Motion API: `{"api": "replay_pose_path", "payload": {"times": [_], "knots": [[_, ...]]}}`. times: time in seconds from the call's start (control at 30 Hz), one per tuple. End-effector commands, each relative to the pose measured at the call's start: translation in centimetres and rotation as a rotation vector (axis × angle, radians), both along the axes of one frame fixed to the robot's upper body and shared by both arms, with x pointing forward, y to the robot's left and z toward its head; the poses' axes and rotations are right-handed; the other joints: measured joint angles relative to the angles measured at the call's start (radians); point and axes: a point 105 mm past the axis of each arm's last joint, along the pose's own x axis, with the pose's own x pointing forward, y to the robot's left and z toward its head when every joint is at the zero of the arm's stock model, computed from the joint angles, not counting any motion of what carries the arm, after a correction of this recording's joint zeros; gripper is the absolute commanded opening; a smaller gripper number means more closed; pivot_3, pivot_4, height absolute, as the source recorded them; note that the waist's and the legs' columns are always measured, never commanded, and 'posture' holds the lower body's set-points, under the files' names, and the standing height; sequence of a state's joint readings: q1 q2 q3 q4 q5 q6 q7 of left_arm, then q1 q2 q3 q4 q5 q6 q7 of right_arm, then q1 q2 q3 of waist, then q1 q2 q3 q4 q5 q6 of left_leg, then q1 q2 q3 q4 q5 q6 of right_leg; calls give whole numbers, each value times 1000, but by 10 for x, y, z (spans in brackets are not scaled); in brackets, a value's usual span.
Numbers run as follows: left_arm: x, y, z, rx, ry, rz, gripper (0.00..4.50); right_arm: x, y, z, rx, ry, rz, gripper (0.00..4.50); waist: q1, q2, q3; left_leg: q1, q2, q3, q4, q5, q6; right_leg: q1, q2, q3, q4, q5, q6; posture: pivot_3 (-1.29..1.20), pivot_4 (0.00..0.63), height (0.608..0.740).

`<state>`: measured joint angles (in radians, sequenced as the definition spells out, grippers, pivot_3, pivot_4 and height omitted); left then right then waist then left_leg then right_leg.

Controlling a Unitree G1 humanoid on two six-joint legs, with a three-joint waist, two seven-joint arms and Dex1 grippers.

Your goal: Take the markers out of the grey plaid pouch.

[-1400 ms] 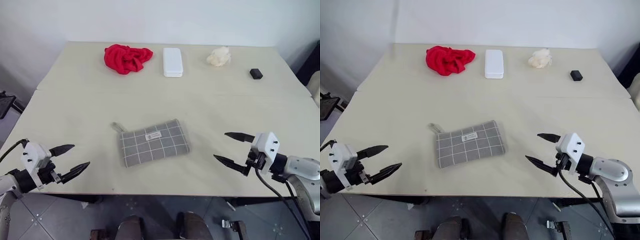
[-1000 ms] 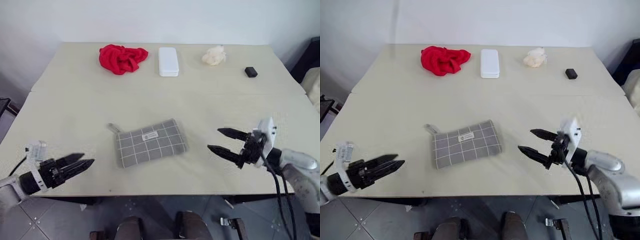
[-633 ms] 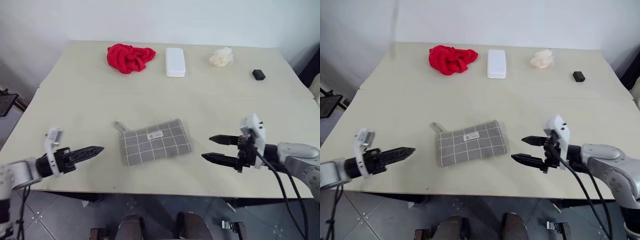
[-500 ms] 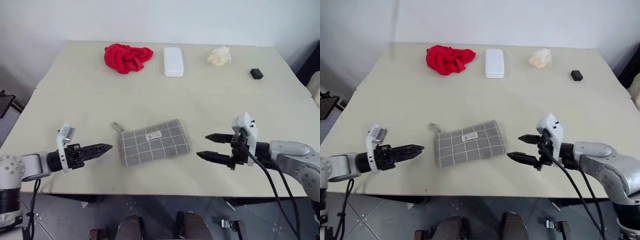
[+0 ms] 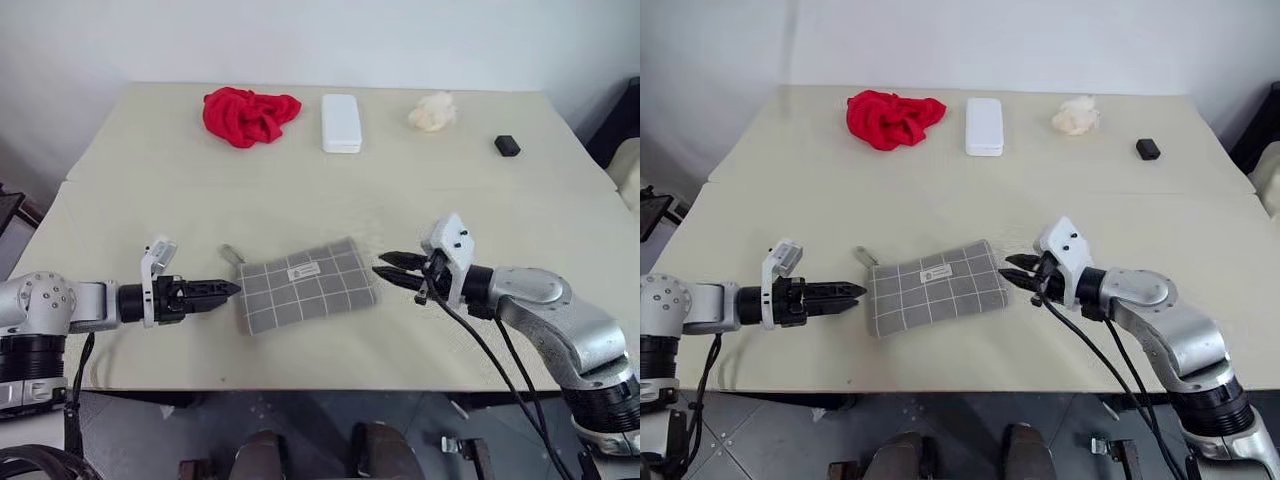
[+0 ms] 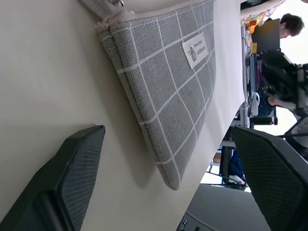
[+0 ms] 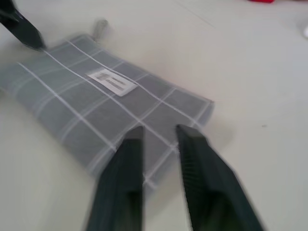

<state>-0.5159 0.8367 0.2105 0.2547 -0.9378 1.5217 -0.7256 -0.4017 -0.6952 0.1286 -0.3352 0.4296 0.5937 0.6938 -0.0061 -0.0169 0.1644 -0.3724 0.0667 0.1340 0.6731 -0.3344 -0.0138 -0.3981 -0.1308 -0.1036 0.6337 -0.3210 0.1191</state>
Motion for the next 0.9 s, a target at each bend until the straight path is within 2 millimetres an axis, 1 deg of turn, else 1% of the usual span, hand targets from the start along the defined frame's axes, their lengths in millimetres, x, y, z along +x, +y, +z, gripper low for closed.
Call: {"api": "replay_pose_path", "payload": {"times": [0.03, 0.1, 0.17, 0.23, 0.3, 0.4, 0.47, 0.57, 0.67, 0.8, 0.9], "knots": [[8, 5, -3, 37, 2, 38, 4500, 11, 11, -1, -41, -94, 10, 44, 1, 0, 0, 0, 0, 0, 0, 0, 0, 0, 0, 0, 0, 0, 0, 0, 150, 740], [14, 6, -5, 49, 1, 60, 4500, 22, 16, -7, -56, -119, 1, 44, 1, 0, 0, 0, 0, 0, 2, 0, 0, 0, 0, 0, 2, 0, 0, 0, 150, 740], [18, 5, -6, 51, 4, 66, 4500, 27, 24, -12, -64, -127, 16, 44, 2, 0, 0, 0, 0, 0, 3, 0, 0, 0, 0, 0, 3, 0, 0, 0, 150, 740], [20, 3, -7, 58, 5, 65, 4500, 28, 30, -18, -76, -133, 43, 44, 3, 0, 0, 0, 0, 0, 5, 0, 0, 0, 0, 0, 4, 0, 0, 0, 150, 740], [21, 2, -6, 57, 6, 62, 4500, 26, 36, -28, -92, -113, 66, 44, 3, 0, 0, 0, 0, -1, 6, 0, 0, 0, 0, 0, 4, 0, 0, 0, 150, 740], [21, 0, -7, 61, 15, 58, 4500, 19, 39, -47, -154, -94, 111, 44, 2, 0, 0, 0, 0, -1, 7, 0, 0, 0, 0, 1, 5, 0, 0, 0, 150, 740], [20, -2, -6, 54, 20, 44, 4500, 19, 39, -54, -183, -97, 123, 44, 1, 0, 0, 0, 0, -1, 7, 0, 0, 0, 0, 1, 6, 0, 0, 0, 150, 740], [18, -7, -7, 46, 44, 25, 4500, 21, 39, -55, -181, -102, 122, 44, -1, 0, 0, 0, 0, -1, 7, 0, 0, 0, -1, 1, 6, 0, 0, 0, 150, 740], [20, -12, -11, 44, 62, 19, 4500, 23, 39, -57, -194, -112, 133, 44, 2, 0, 0, 0, 0, -1, 7, 0, 0, 1, -1, 1, 7, 0, 0, 0, 150, 740], [30, -22, -18, 41, 84, 25, 4500, 20, 42, -60, -218, -129, 171, 44, 6, 0, 0, 0, 0, -1, 9, 0, 0, 2, -1, 1, 7, 0, 0, 0, 150, 740], [36, -30, -18, 4, 120, 28, 4500, 19, 43, -62, -231, -139, 190, 44, 6, 0, 0, 1, 0, -3, 9, 0, 0, 4, -1, 0, 7, 0, 0, 0, 150, 740]]}}
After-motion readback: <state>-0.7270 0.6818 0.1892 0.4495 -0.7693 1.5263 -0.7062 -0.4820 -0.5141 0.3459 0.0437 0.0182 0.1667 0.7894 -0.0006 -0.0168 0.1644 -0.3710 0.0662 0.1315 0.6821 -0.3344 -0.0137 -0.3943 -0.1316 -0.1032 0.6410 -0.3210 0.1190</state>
